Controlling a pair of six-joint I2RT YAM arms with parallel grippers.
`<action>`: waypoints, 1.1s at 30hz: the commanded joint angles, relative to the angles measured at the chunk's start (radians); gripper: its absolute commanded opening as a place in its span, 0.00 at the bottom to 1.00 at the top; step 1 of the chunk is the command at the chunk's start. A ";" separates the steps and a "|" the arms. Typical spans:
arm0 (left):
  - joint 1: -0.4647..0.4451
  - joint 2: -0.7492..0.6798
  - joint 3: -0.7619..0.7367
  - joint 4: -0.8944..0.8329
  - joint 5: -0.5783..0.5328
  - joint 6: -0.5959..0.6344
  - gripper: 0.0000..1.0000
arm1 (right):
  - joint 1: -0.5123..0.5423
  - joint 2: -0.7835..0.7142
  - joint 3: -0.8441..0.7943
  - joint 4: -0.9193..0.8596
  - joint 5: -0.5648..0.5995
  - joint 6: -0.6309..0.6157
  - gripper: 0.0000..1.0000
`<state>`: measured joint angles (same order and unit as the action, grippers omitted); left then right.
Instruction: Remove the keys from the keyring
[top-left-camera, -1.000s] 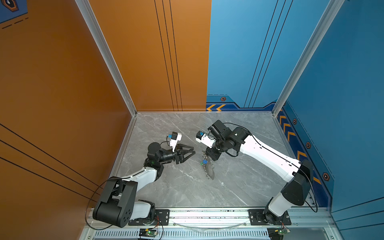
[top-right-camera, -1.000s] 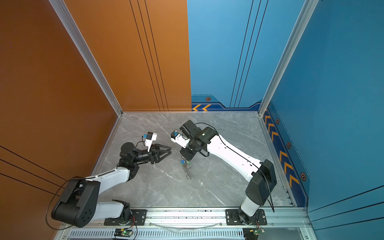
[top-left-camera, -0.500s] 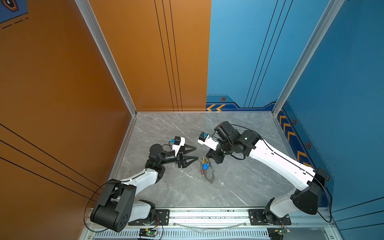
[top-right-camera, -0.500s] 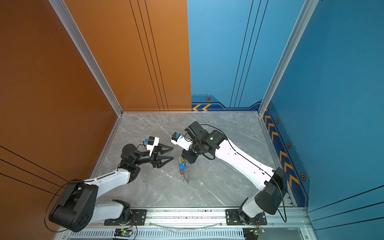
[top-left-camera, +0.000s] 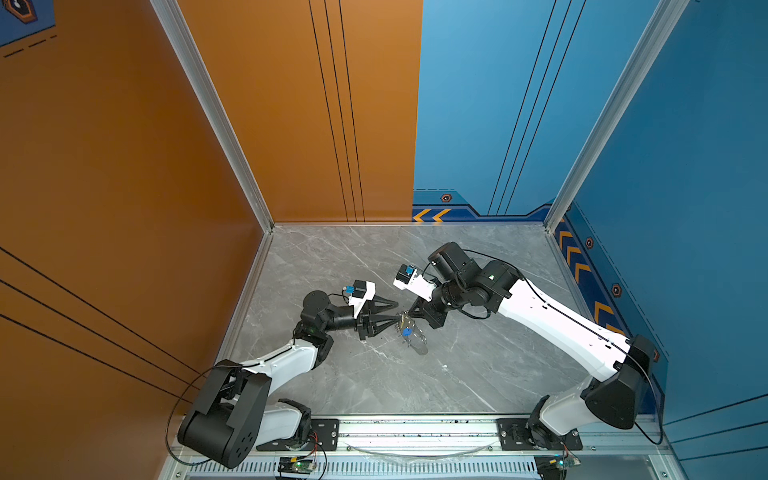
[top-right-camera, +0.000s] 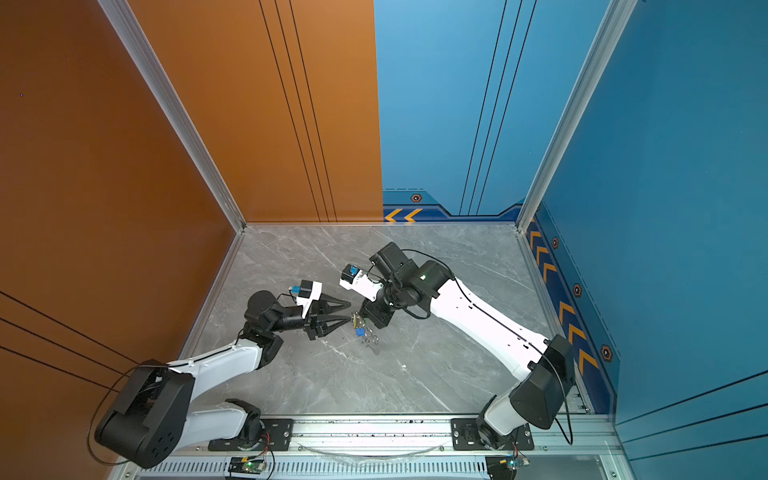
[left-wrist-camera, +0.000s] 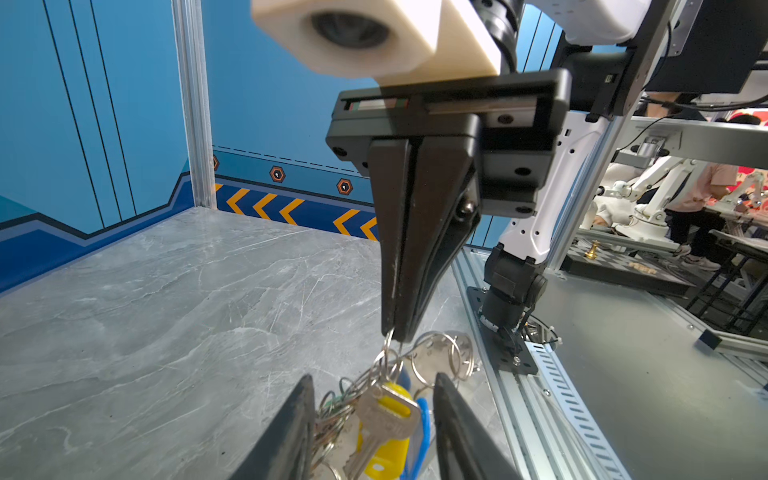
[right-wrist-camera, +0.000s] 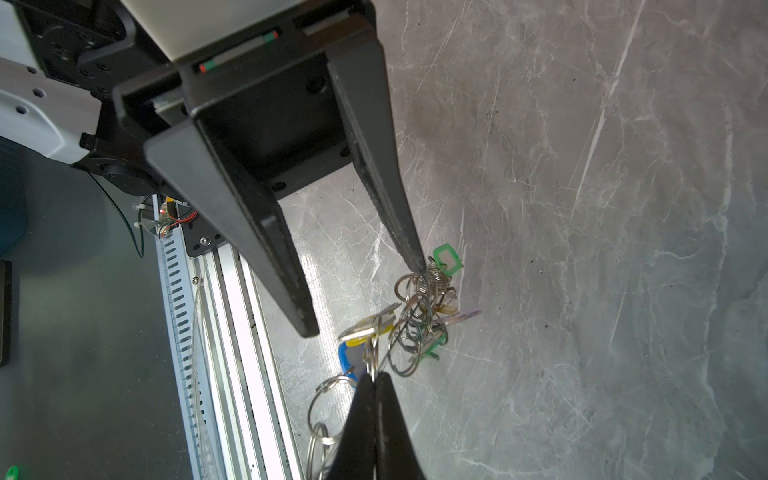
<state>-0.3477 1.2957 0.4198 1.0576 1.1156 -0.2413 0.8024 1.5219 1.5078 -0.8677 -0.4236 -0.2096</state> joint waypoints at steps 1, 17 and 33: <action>-0.012 0.014 0.031 0.015 0.041 -0.009 0.41 | -0.001 -0.037 0.003 0.032 -0.035 0.009 0.00; -0.036 0.056 0.053 0.015 0.052 -0.039 0.21 | 0.003 -0.039 -0.001 0.047 -0.035 0.010 0.00; -0.027 0.045 0.053 0.015 0.060 -0.070 0.00 | -0.019 -0.070 -0.049 0.136 0.019 0.077 0.00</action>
<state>-0.3744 1.3449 0.4568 1.0588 1.1599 -0.3084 0.7982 1.4967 1.4712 -0.8158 -0.4255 -0.1883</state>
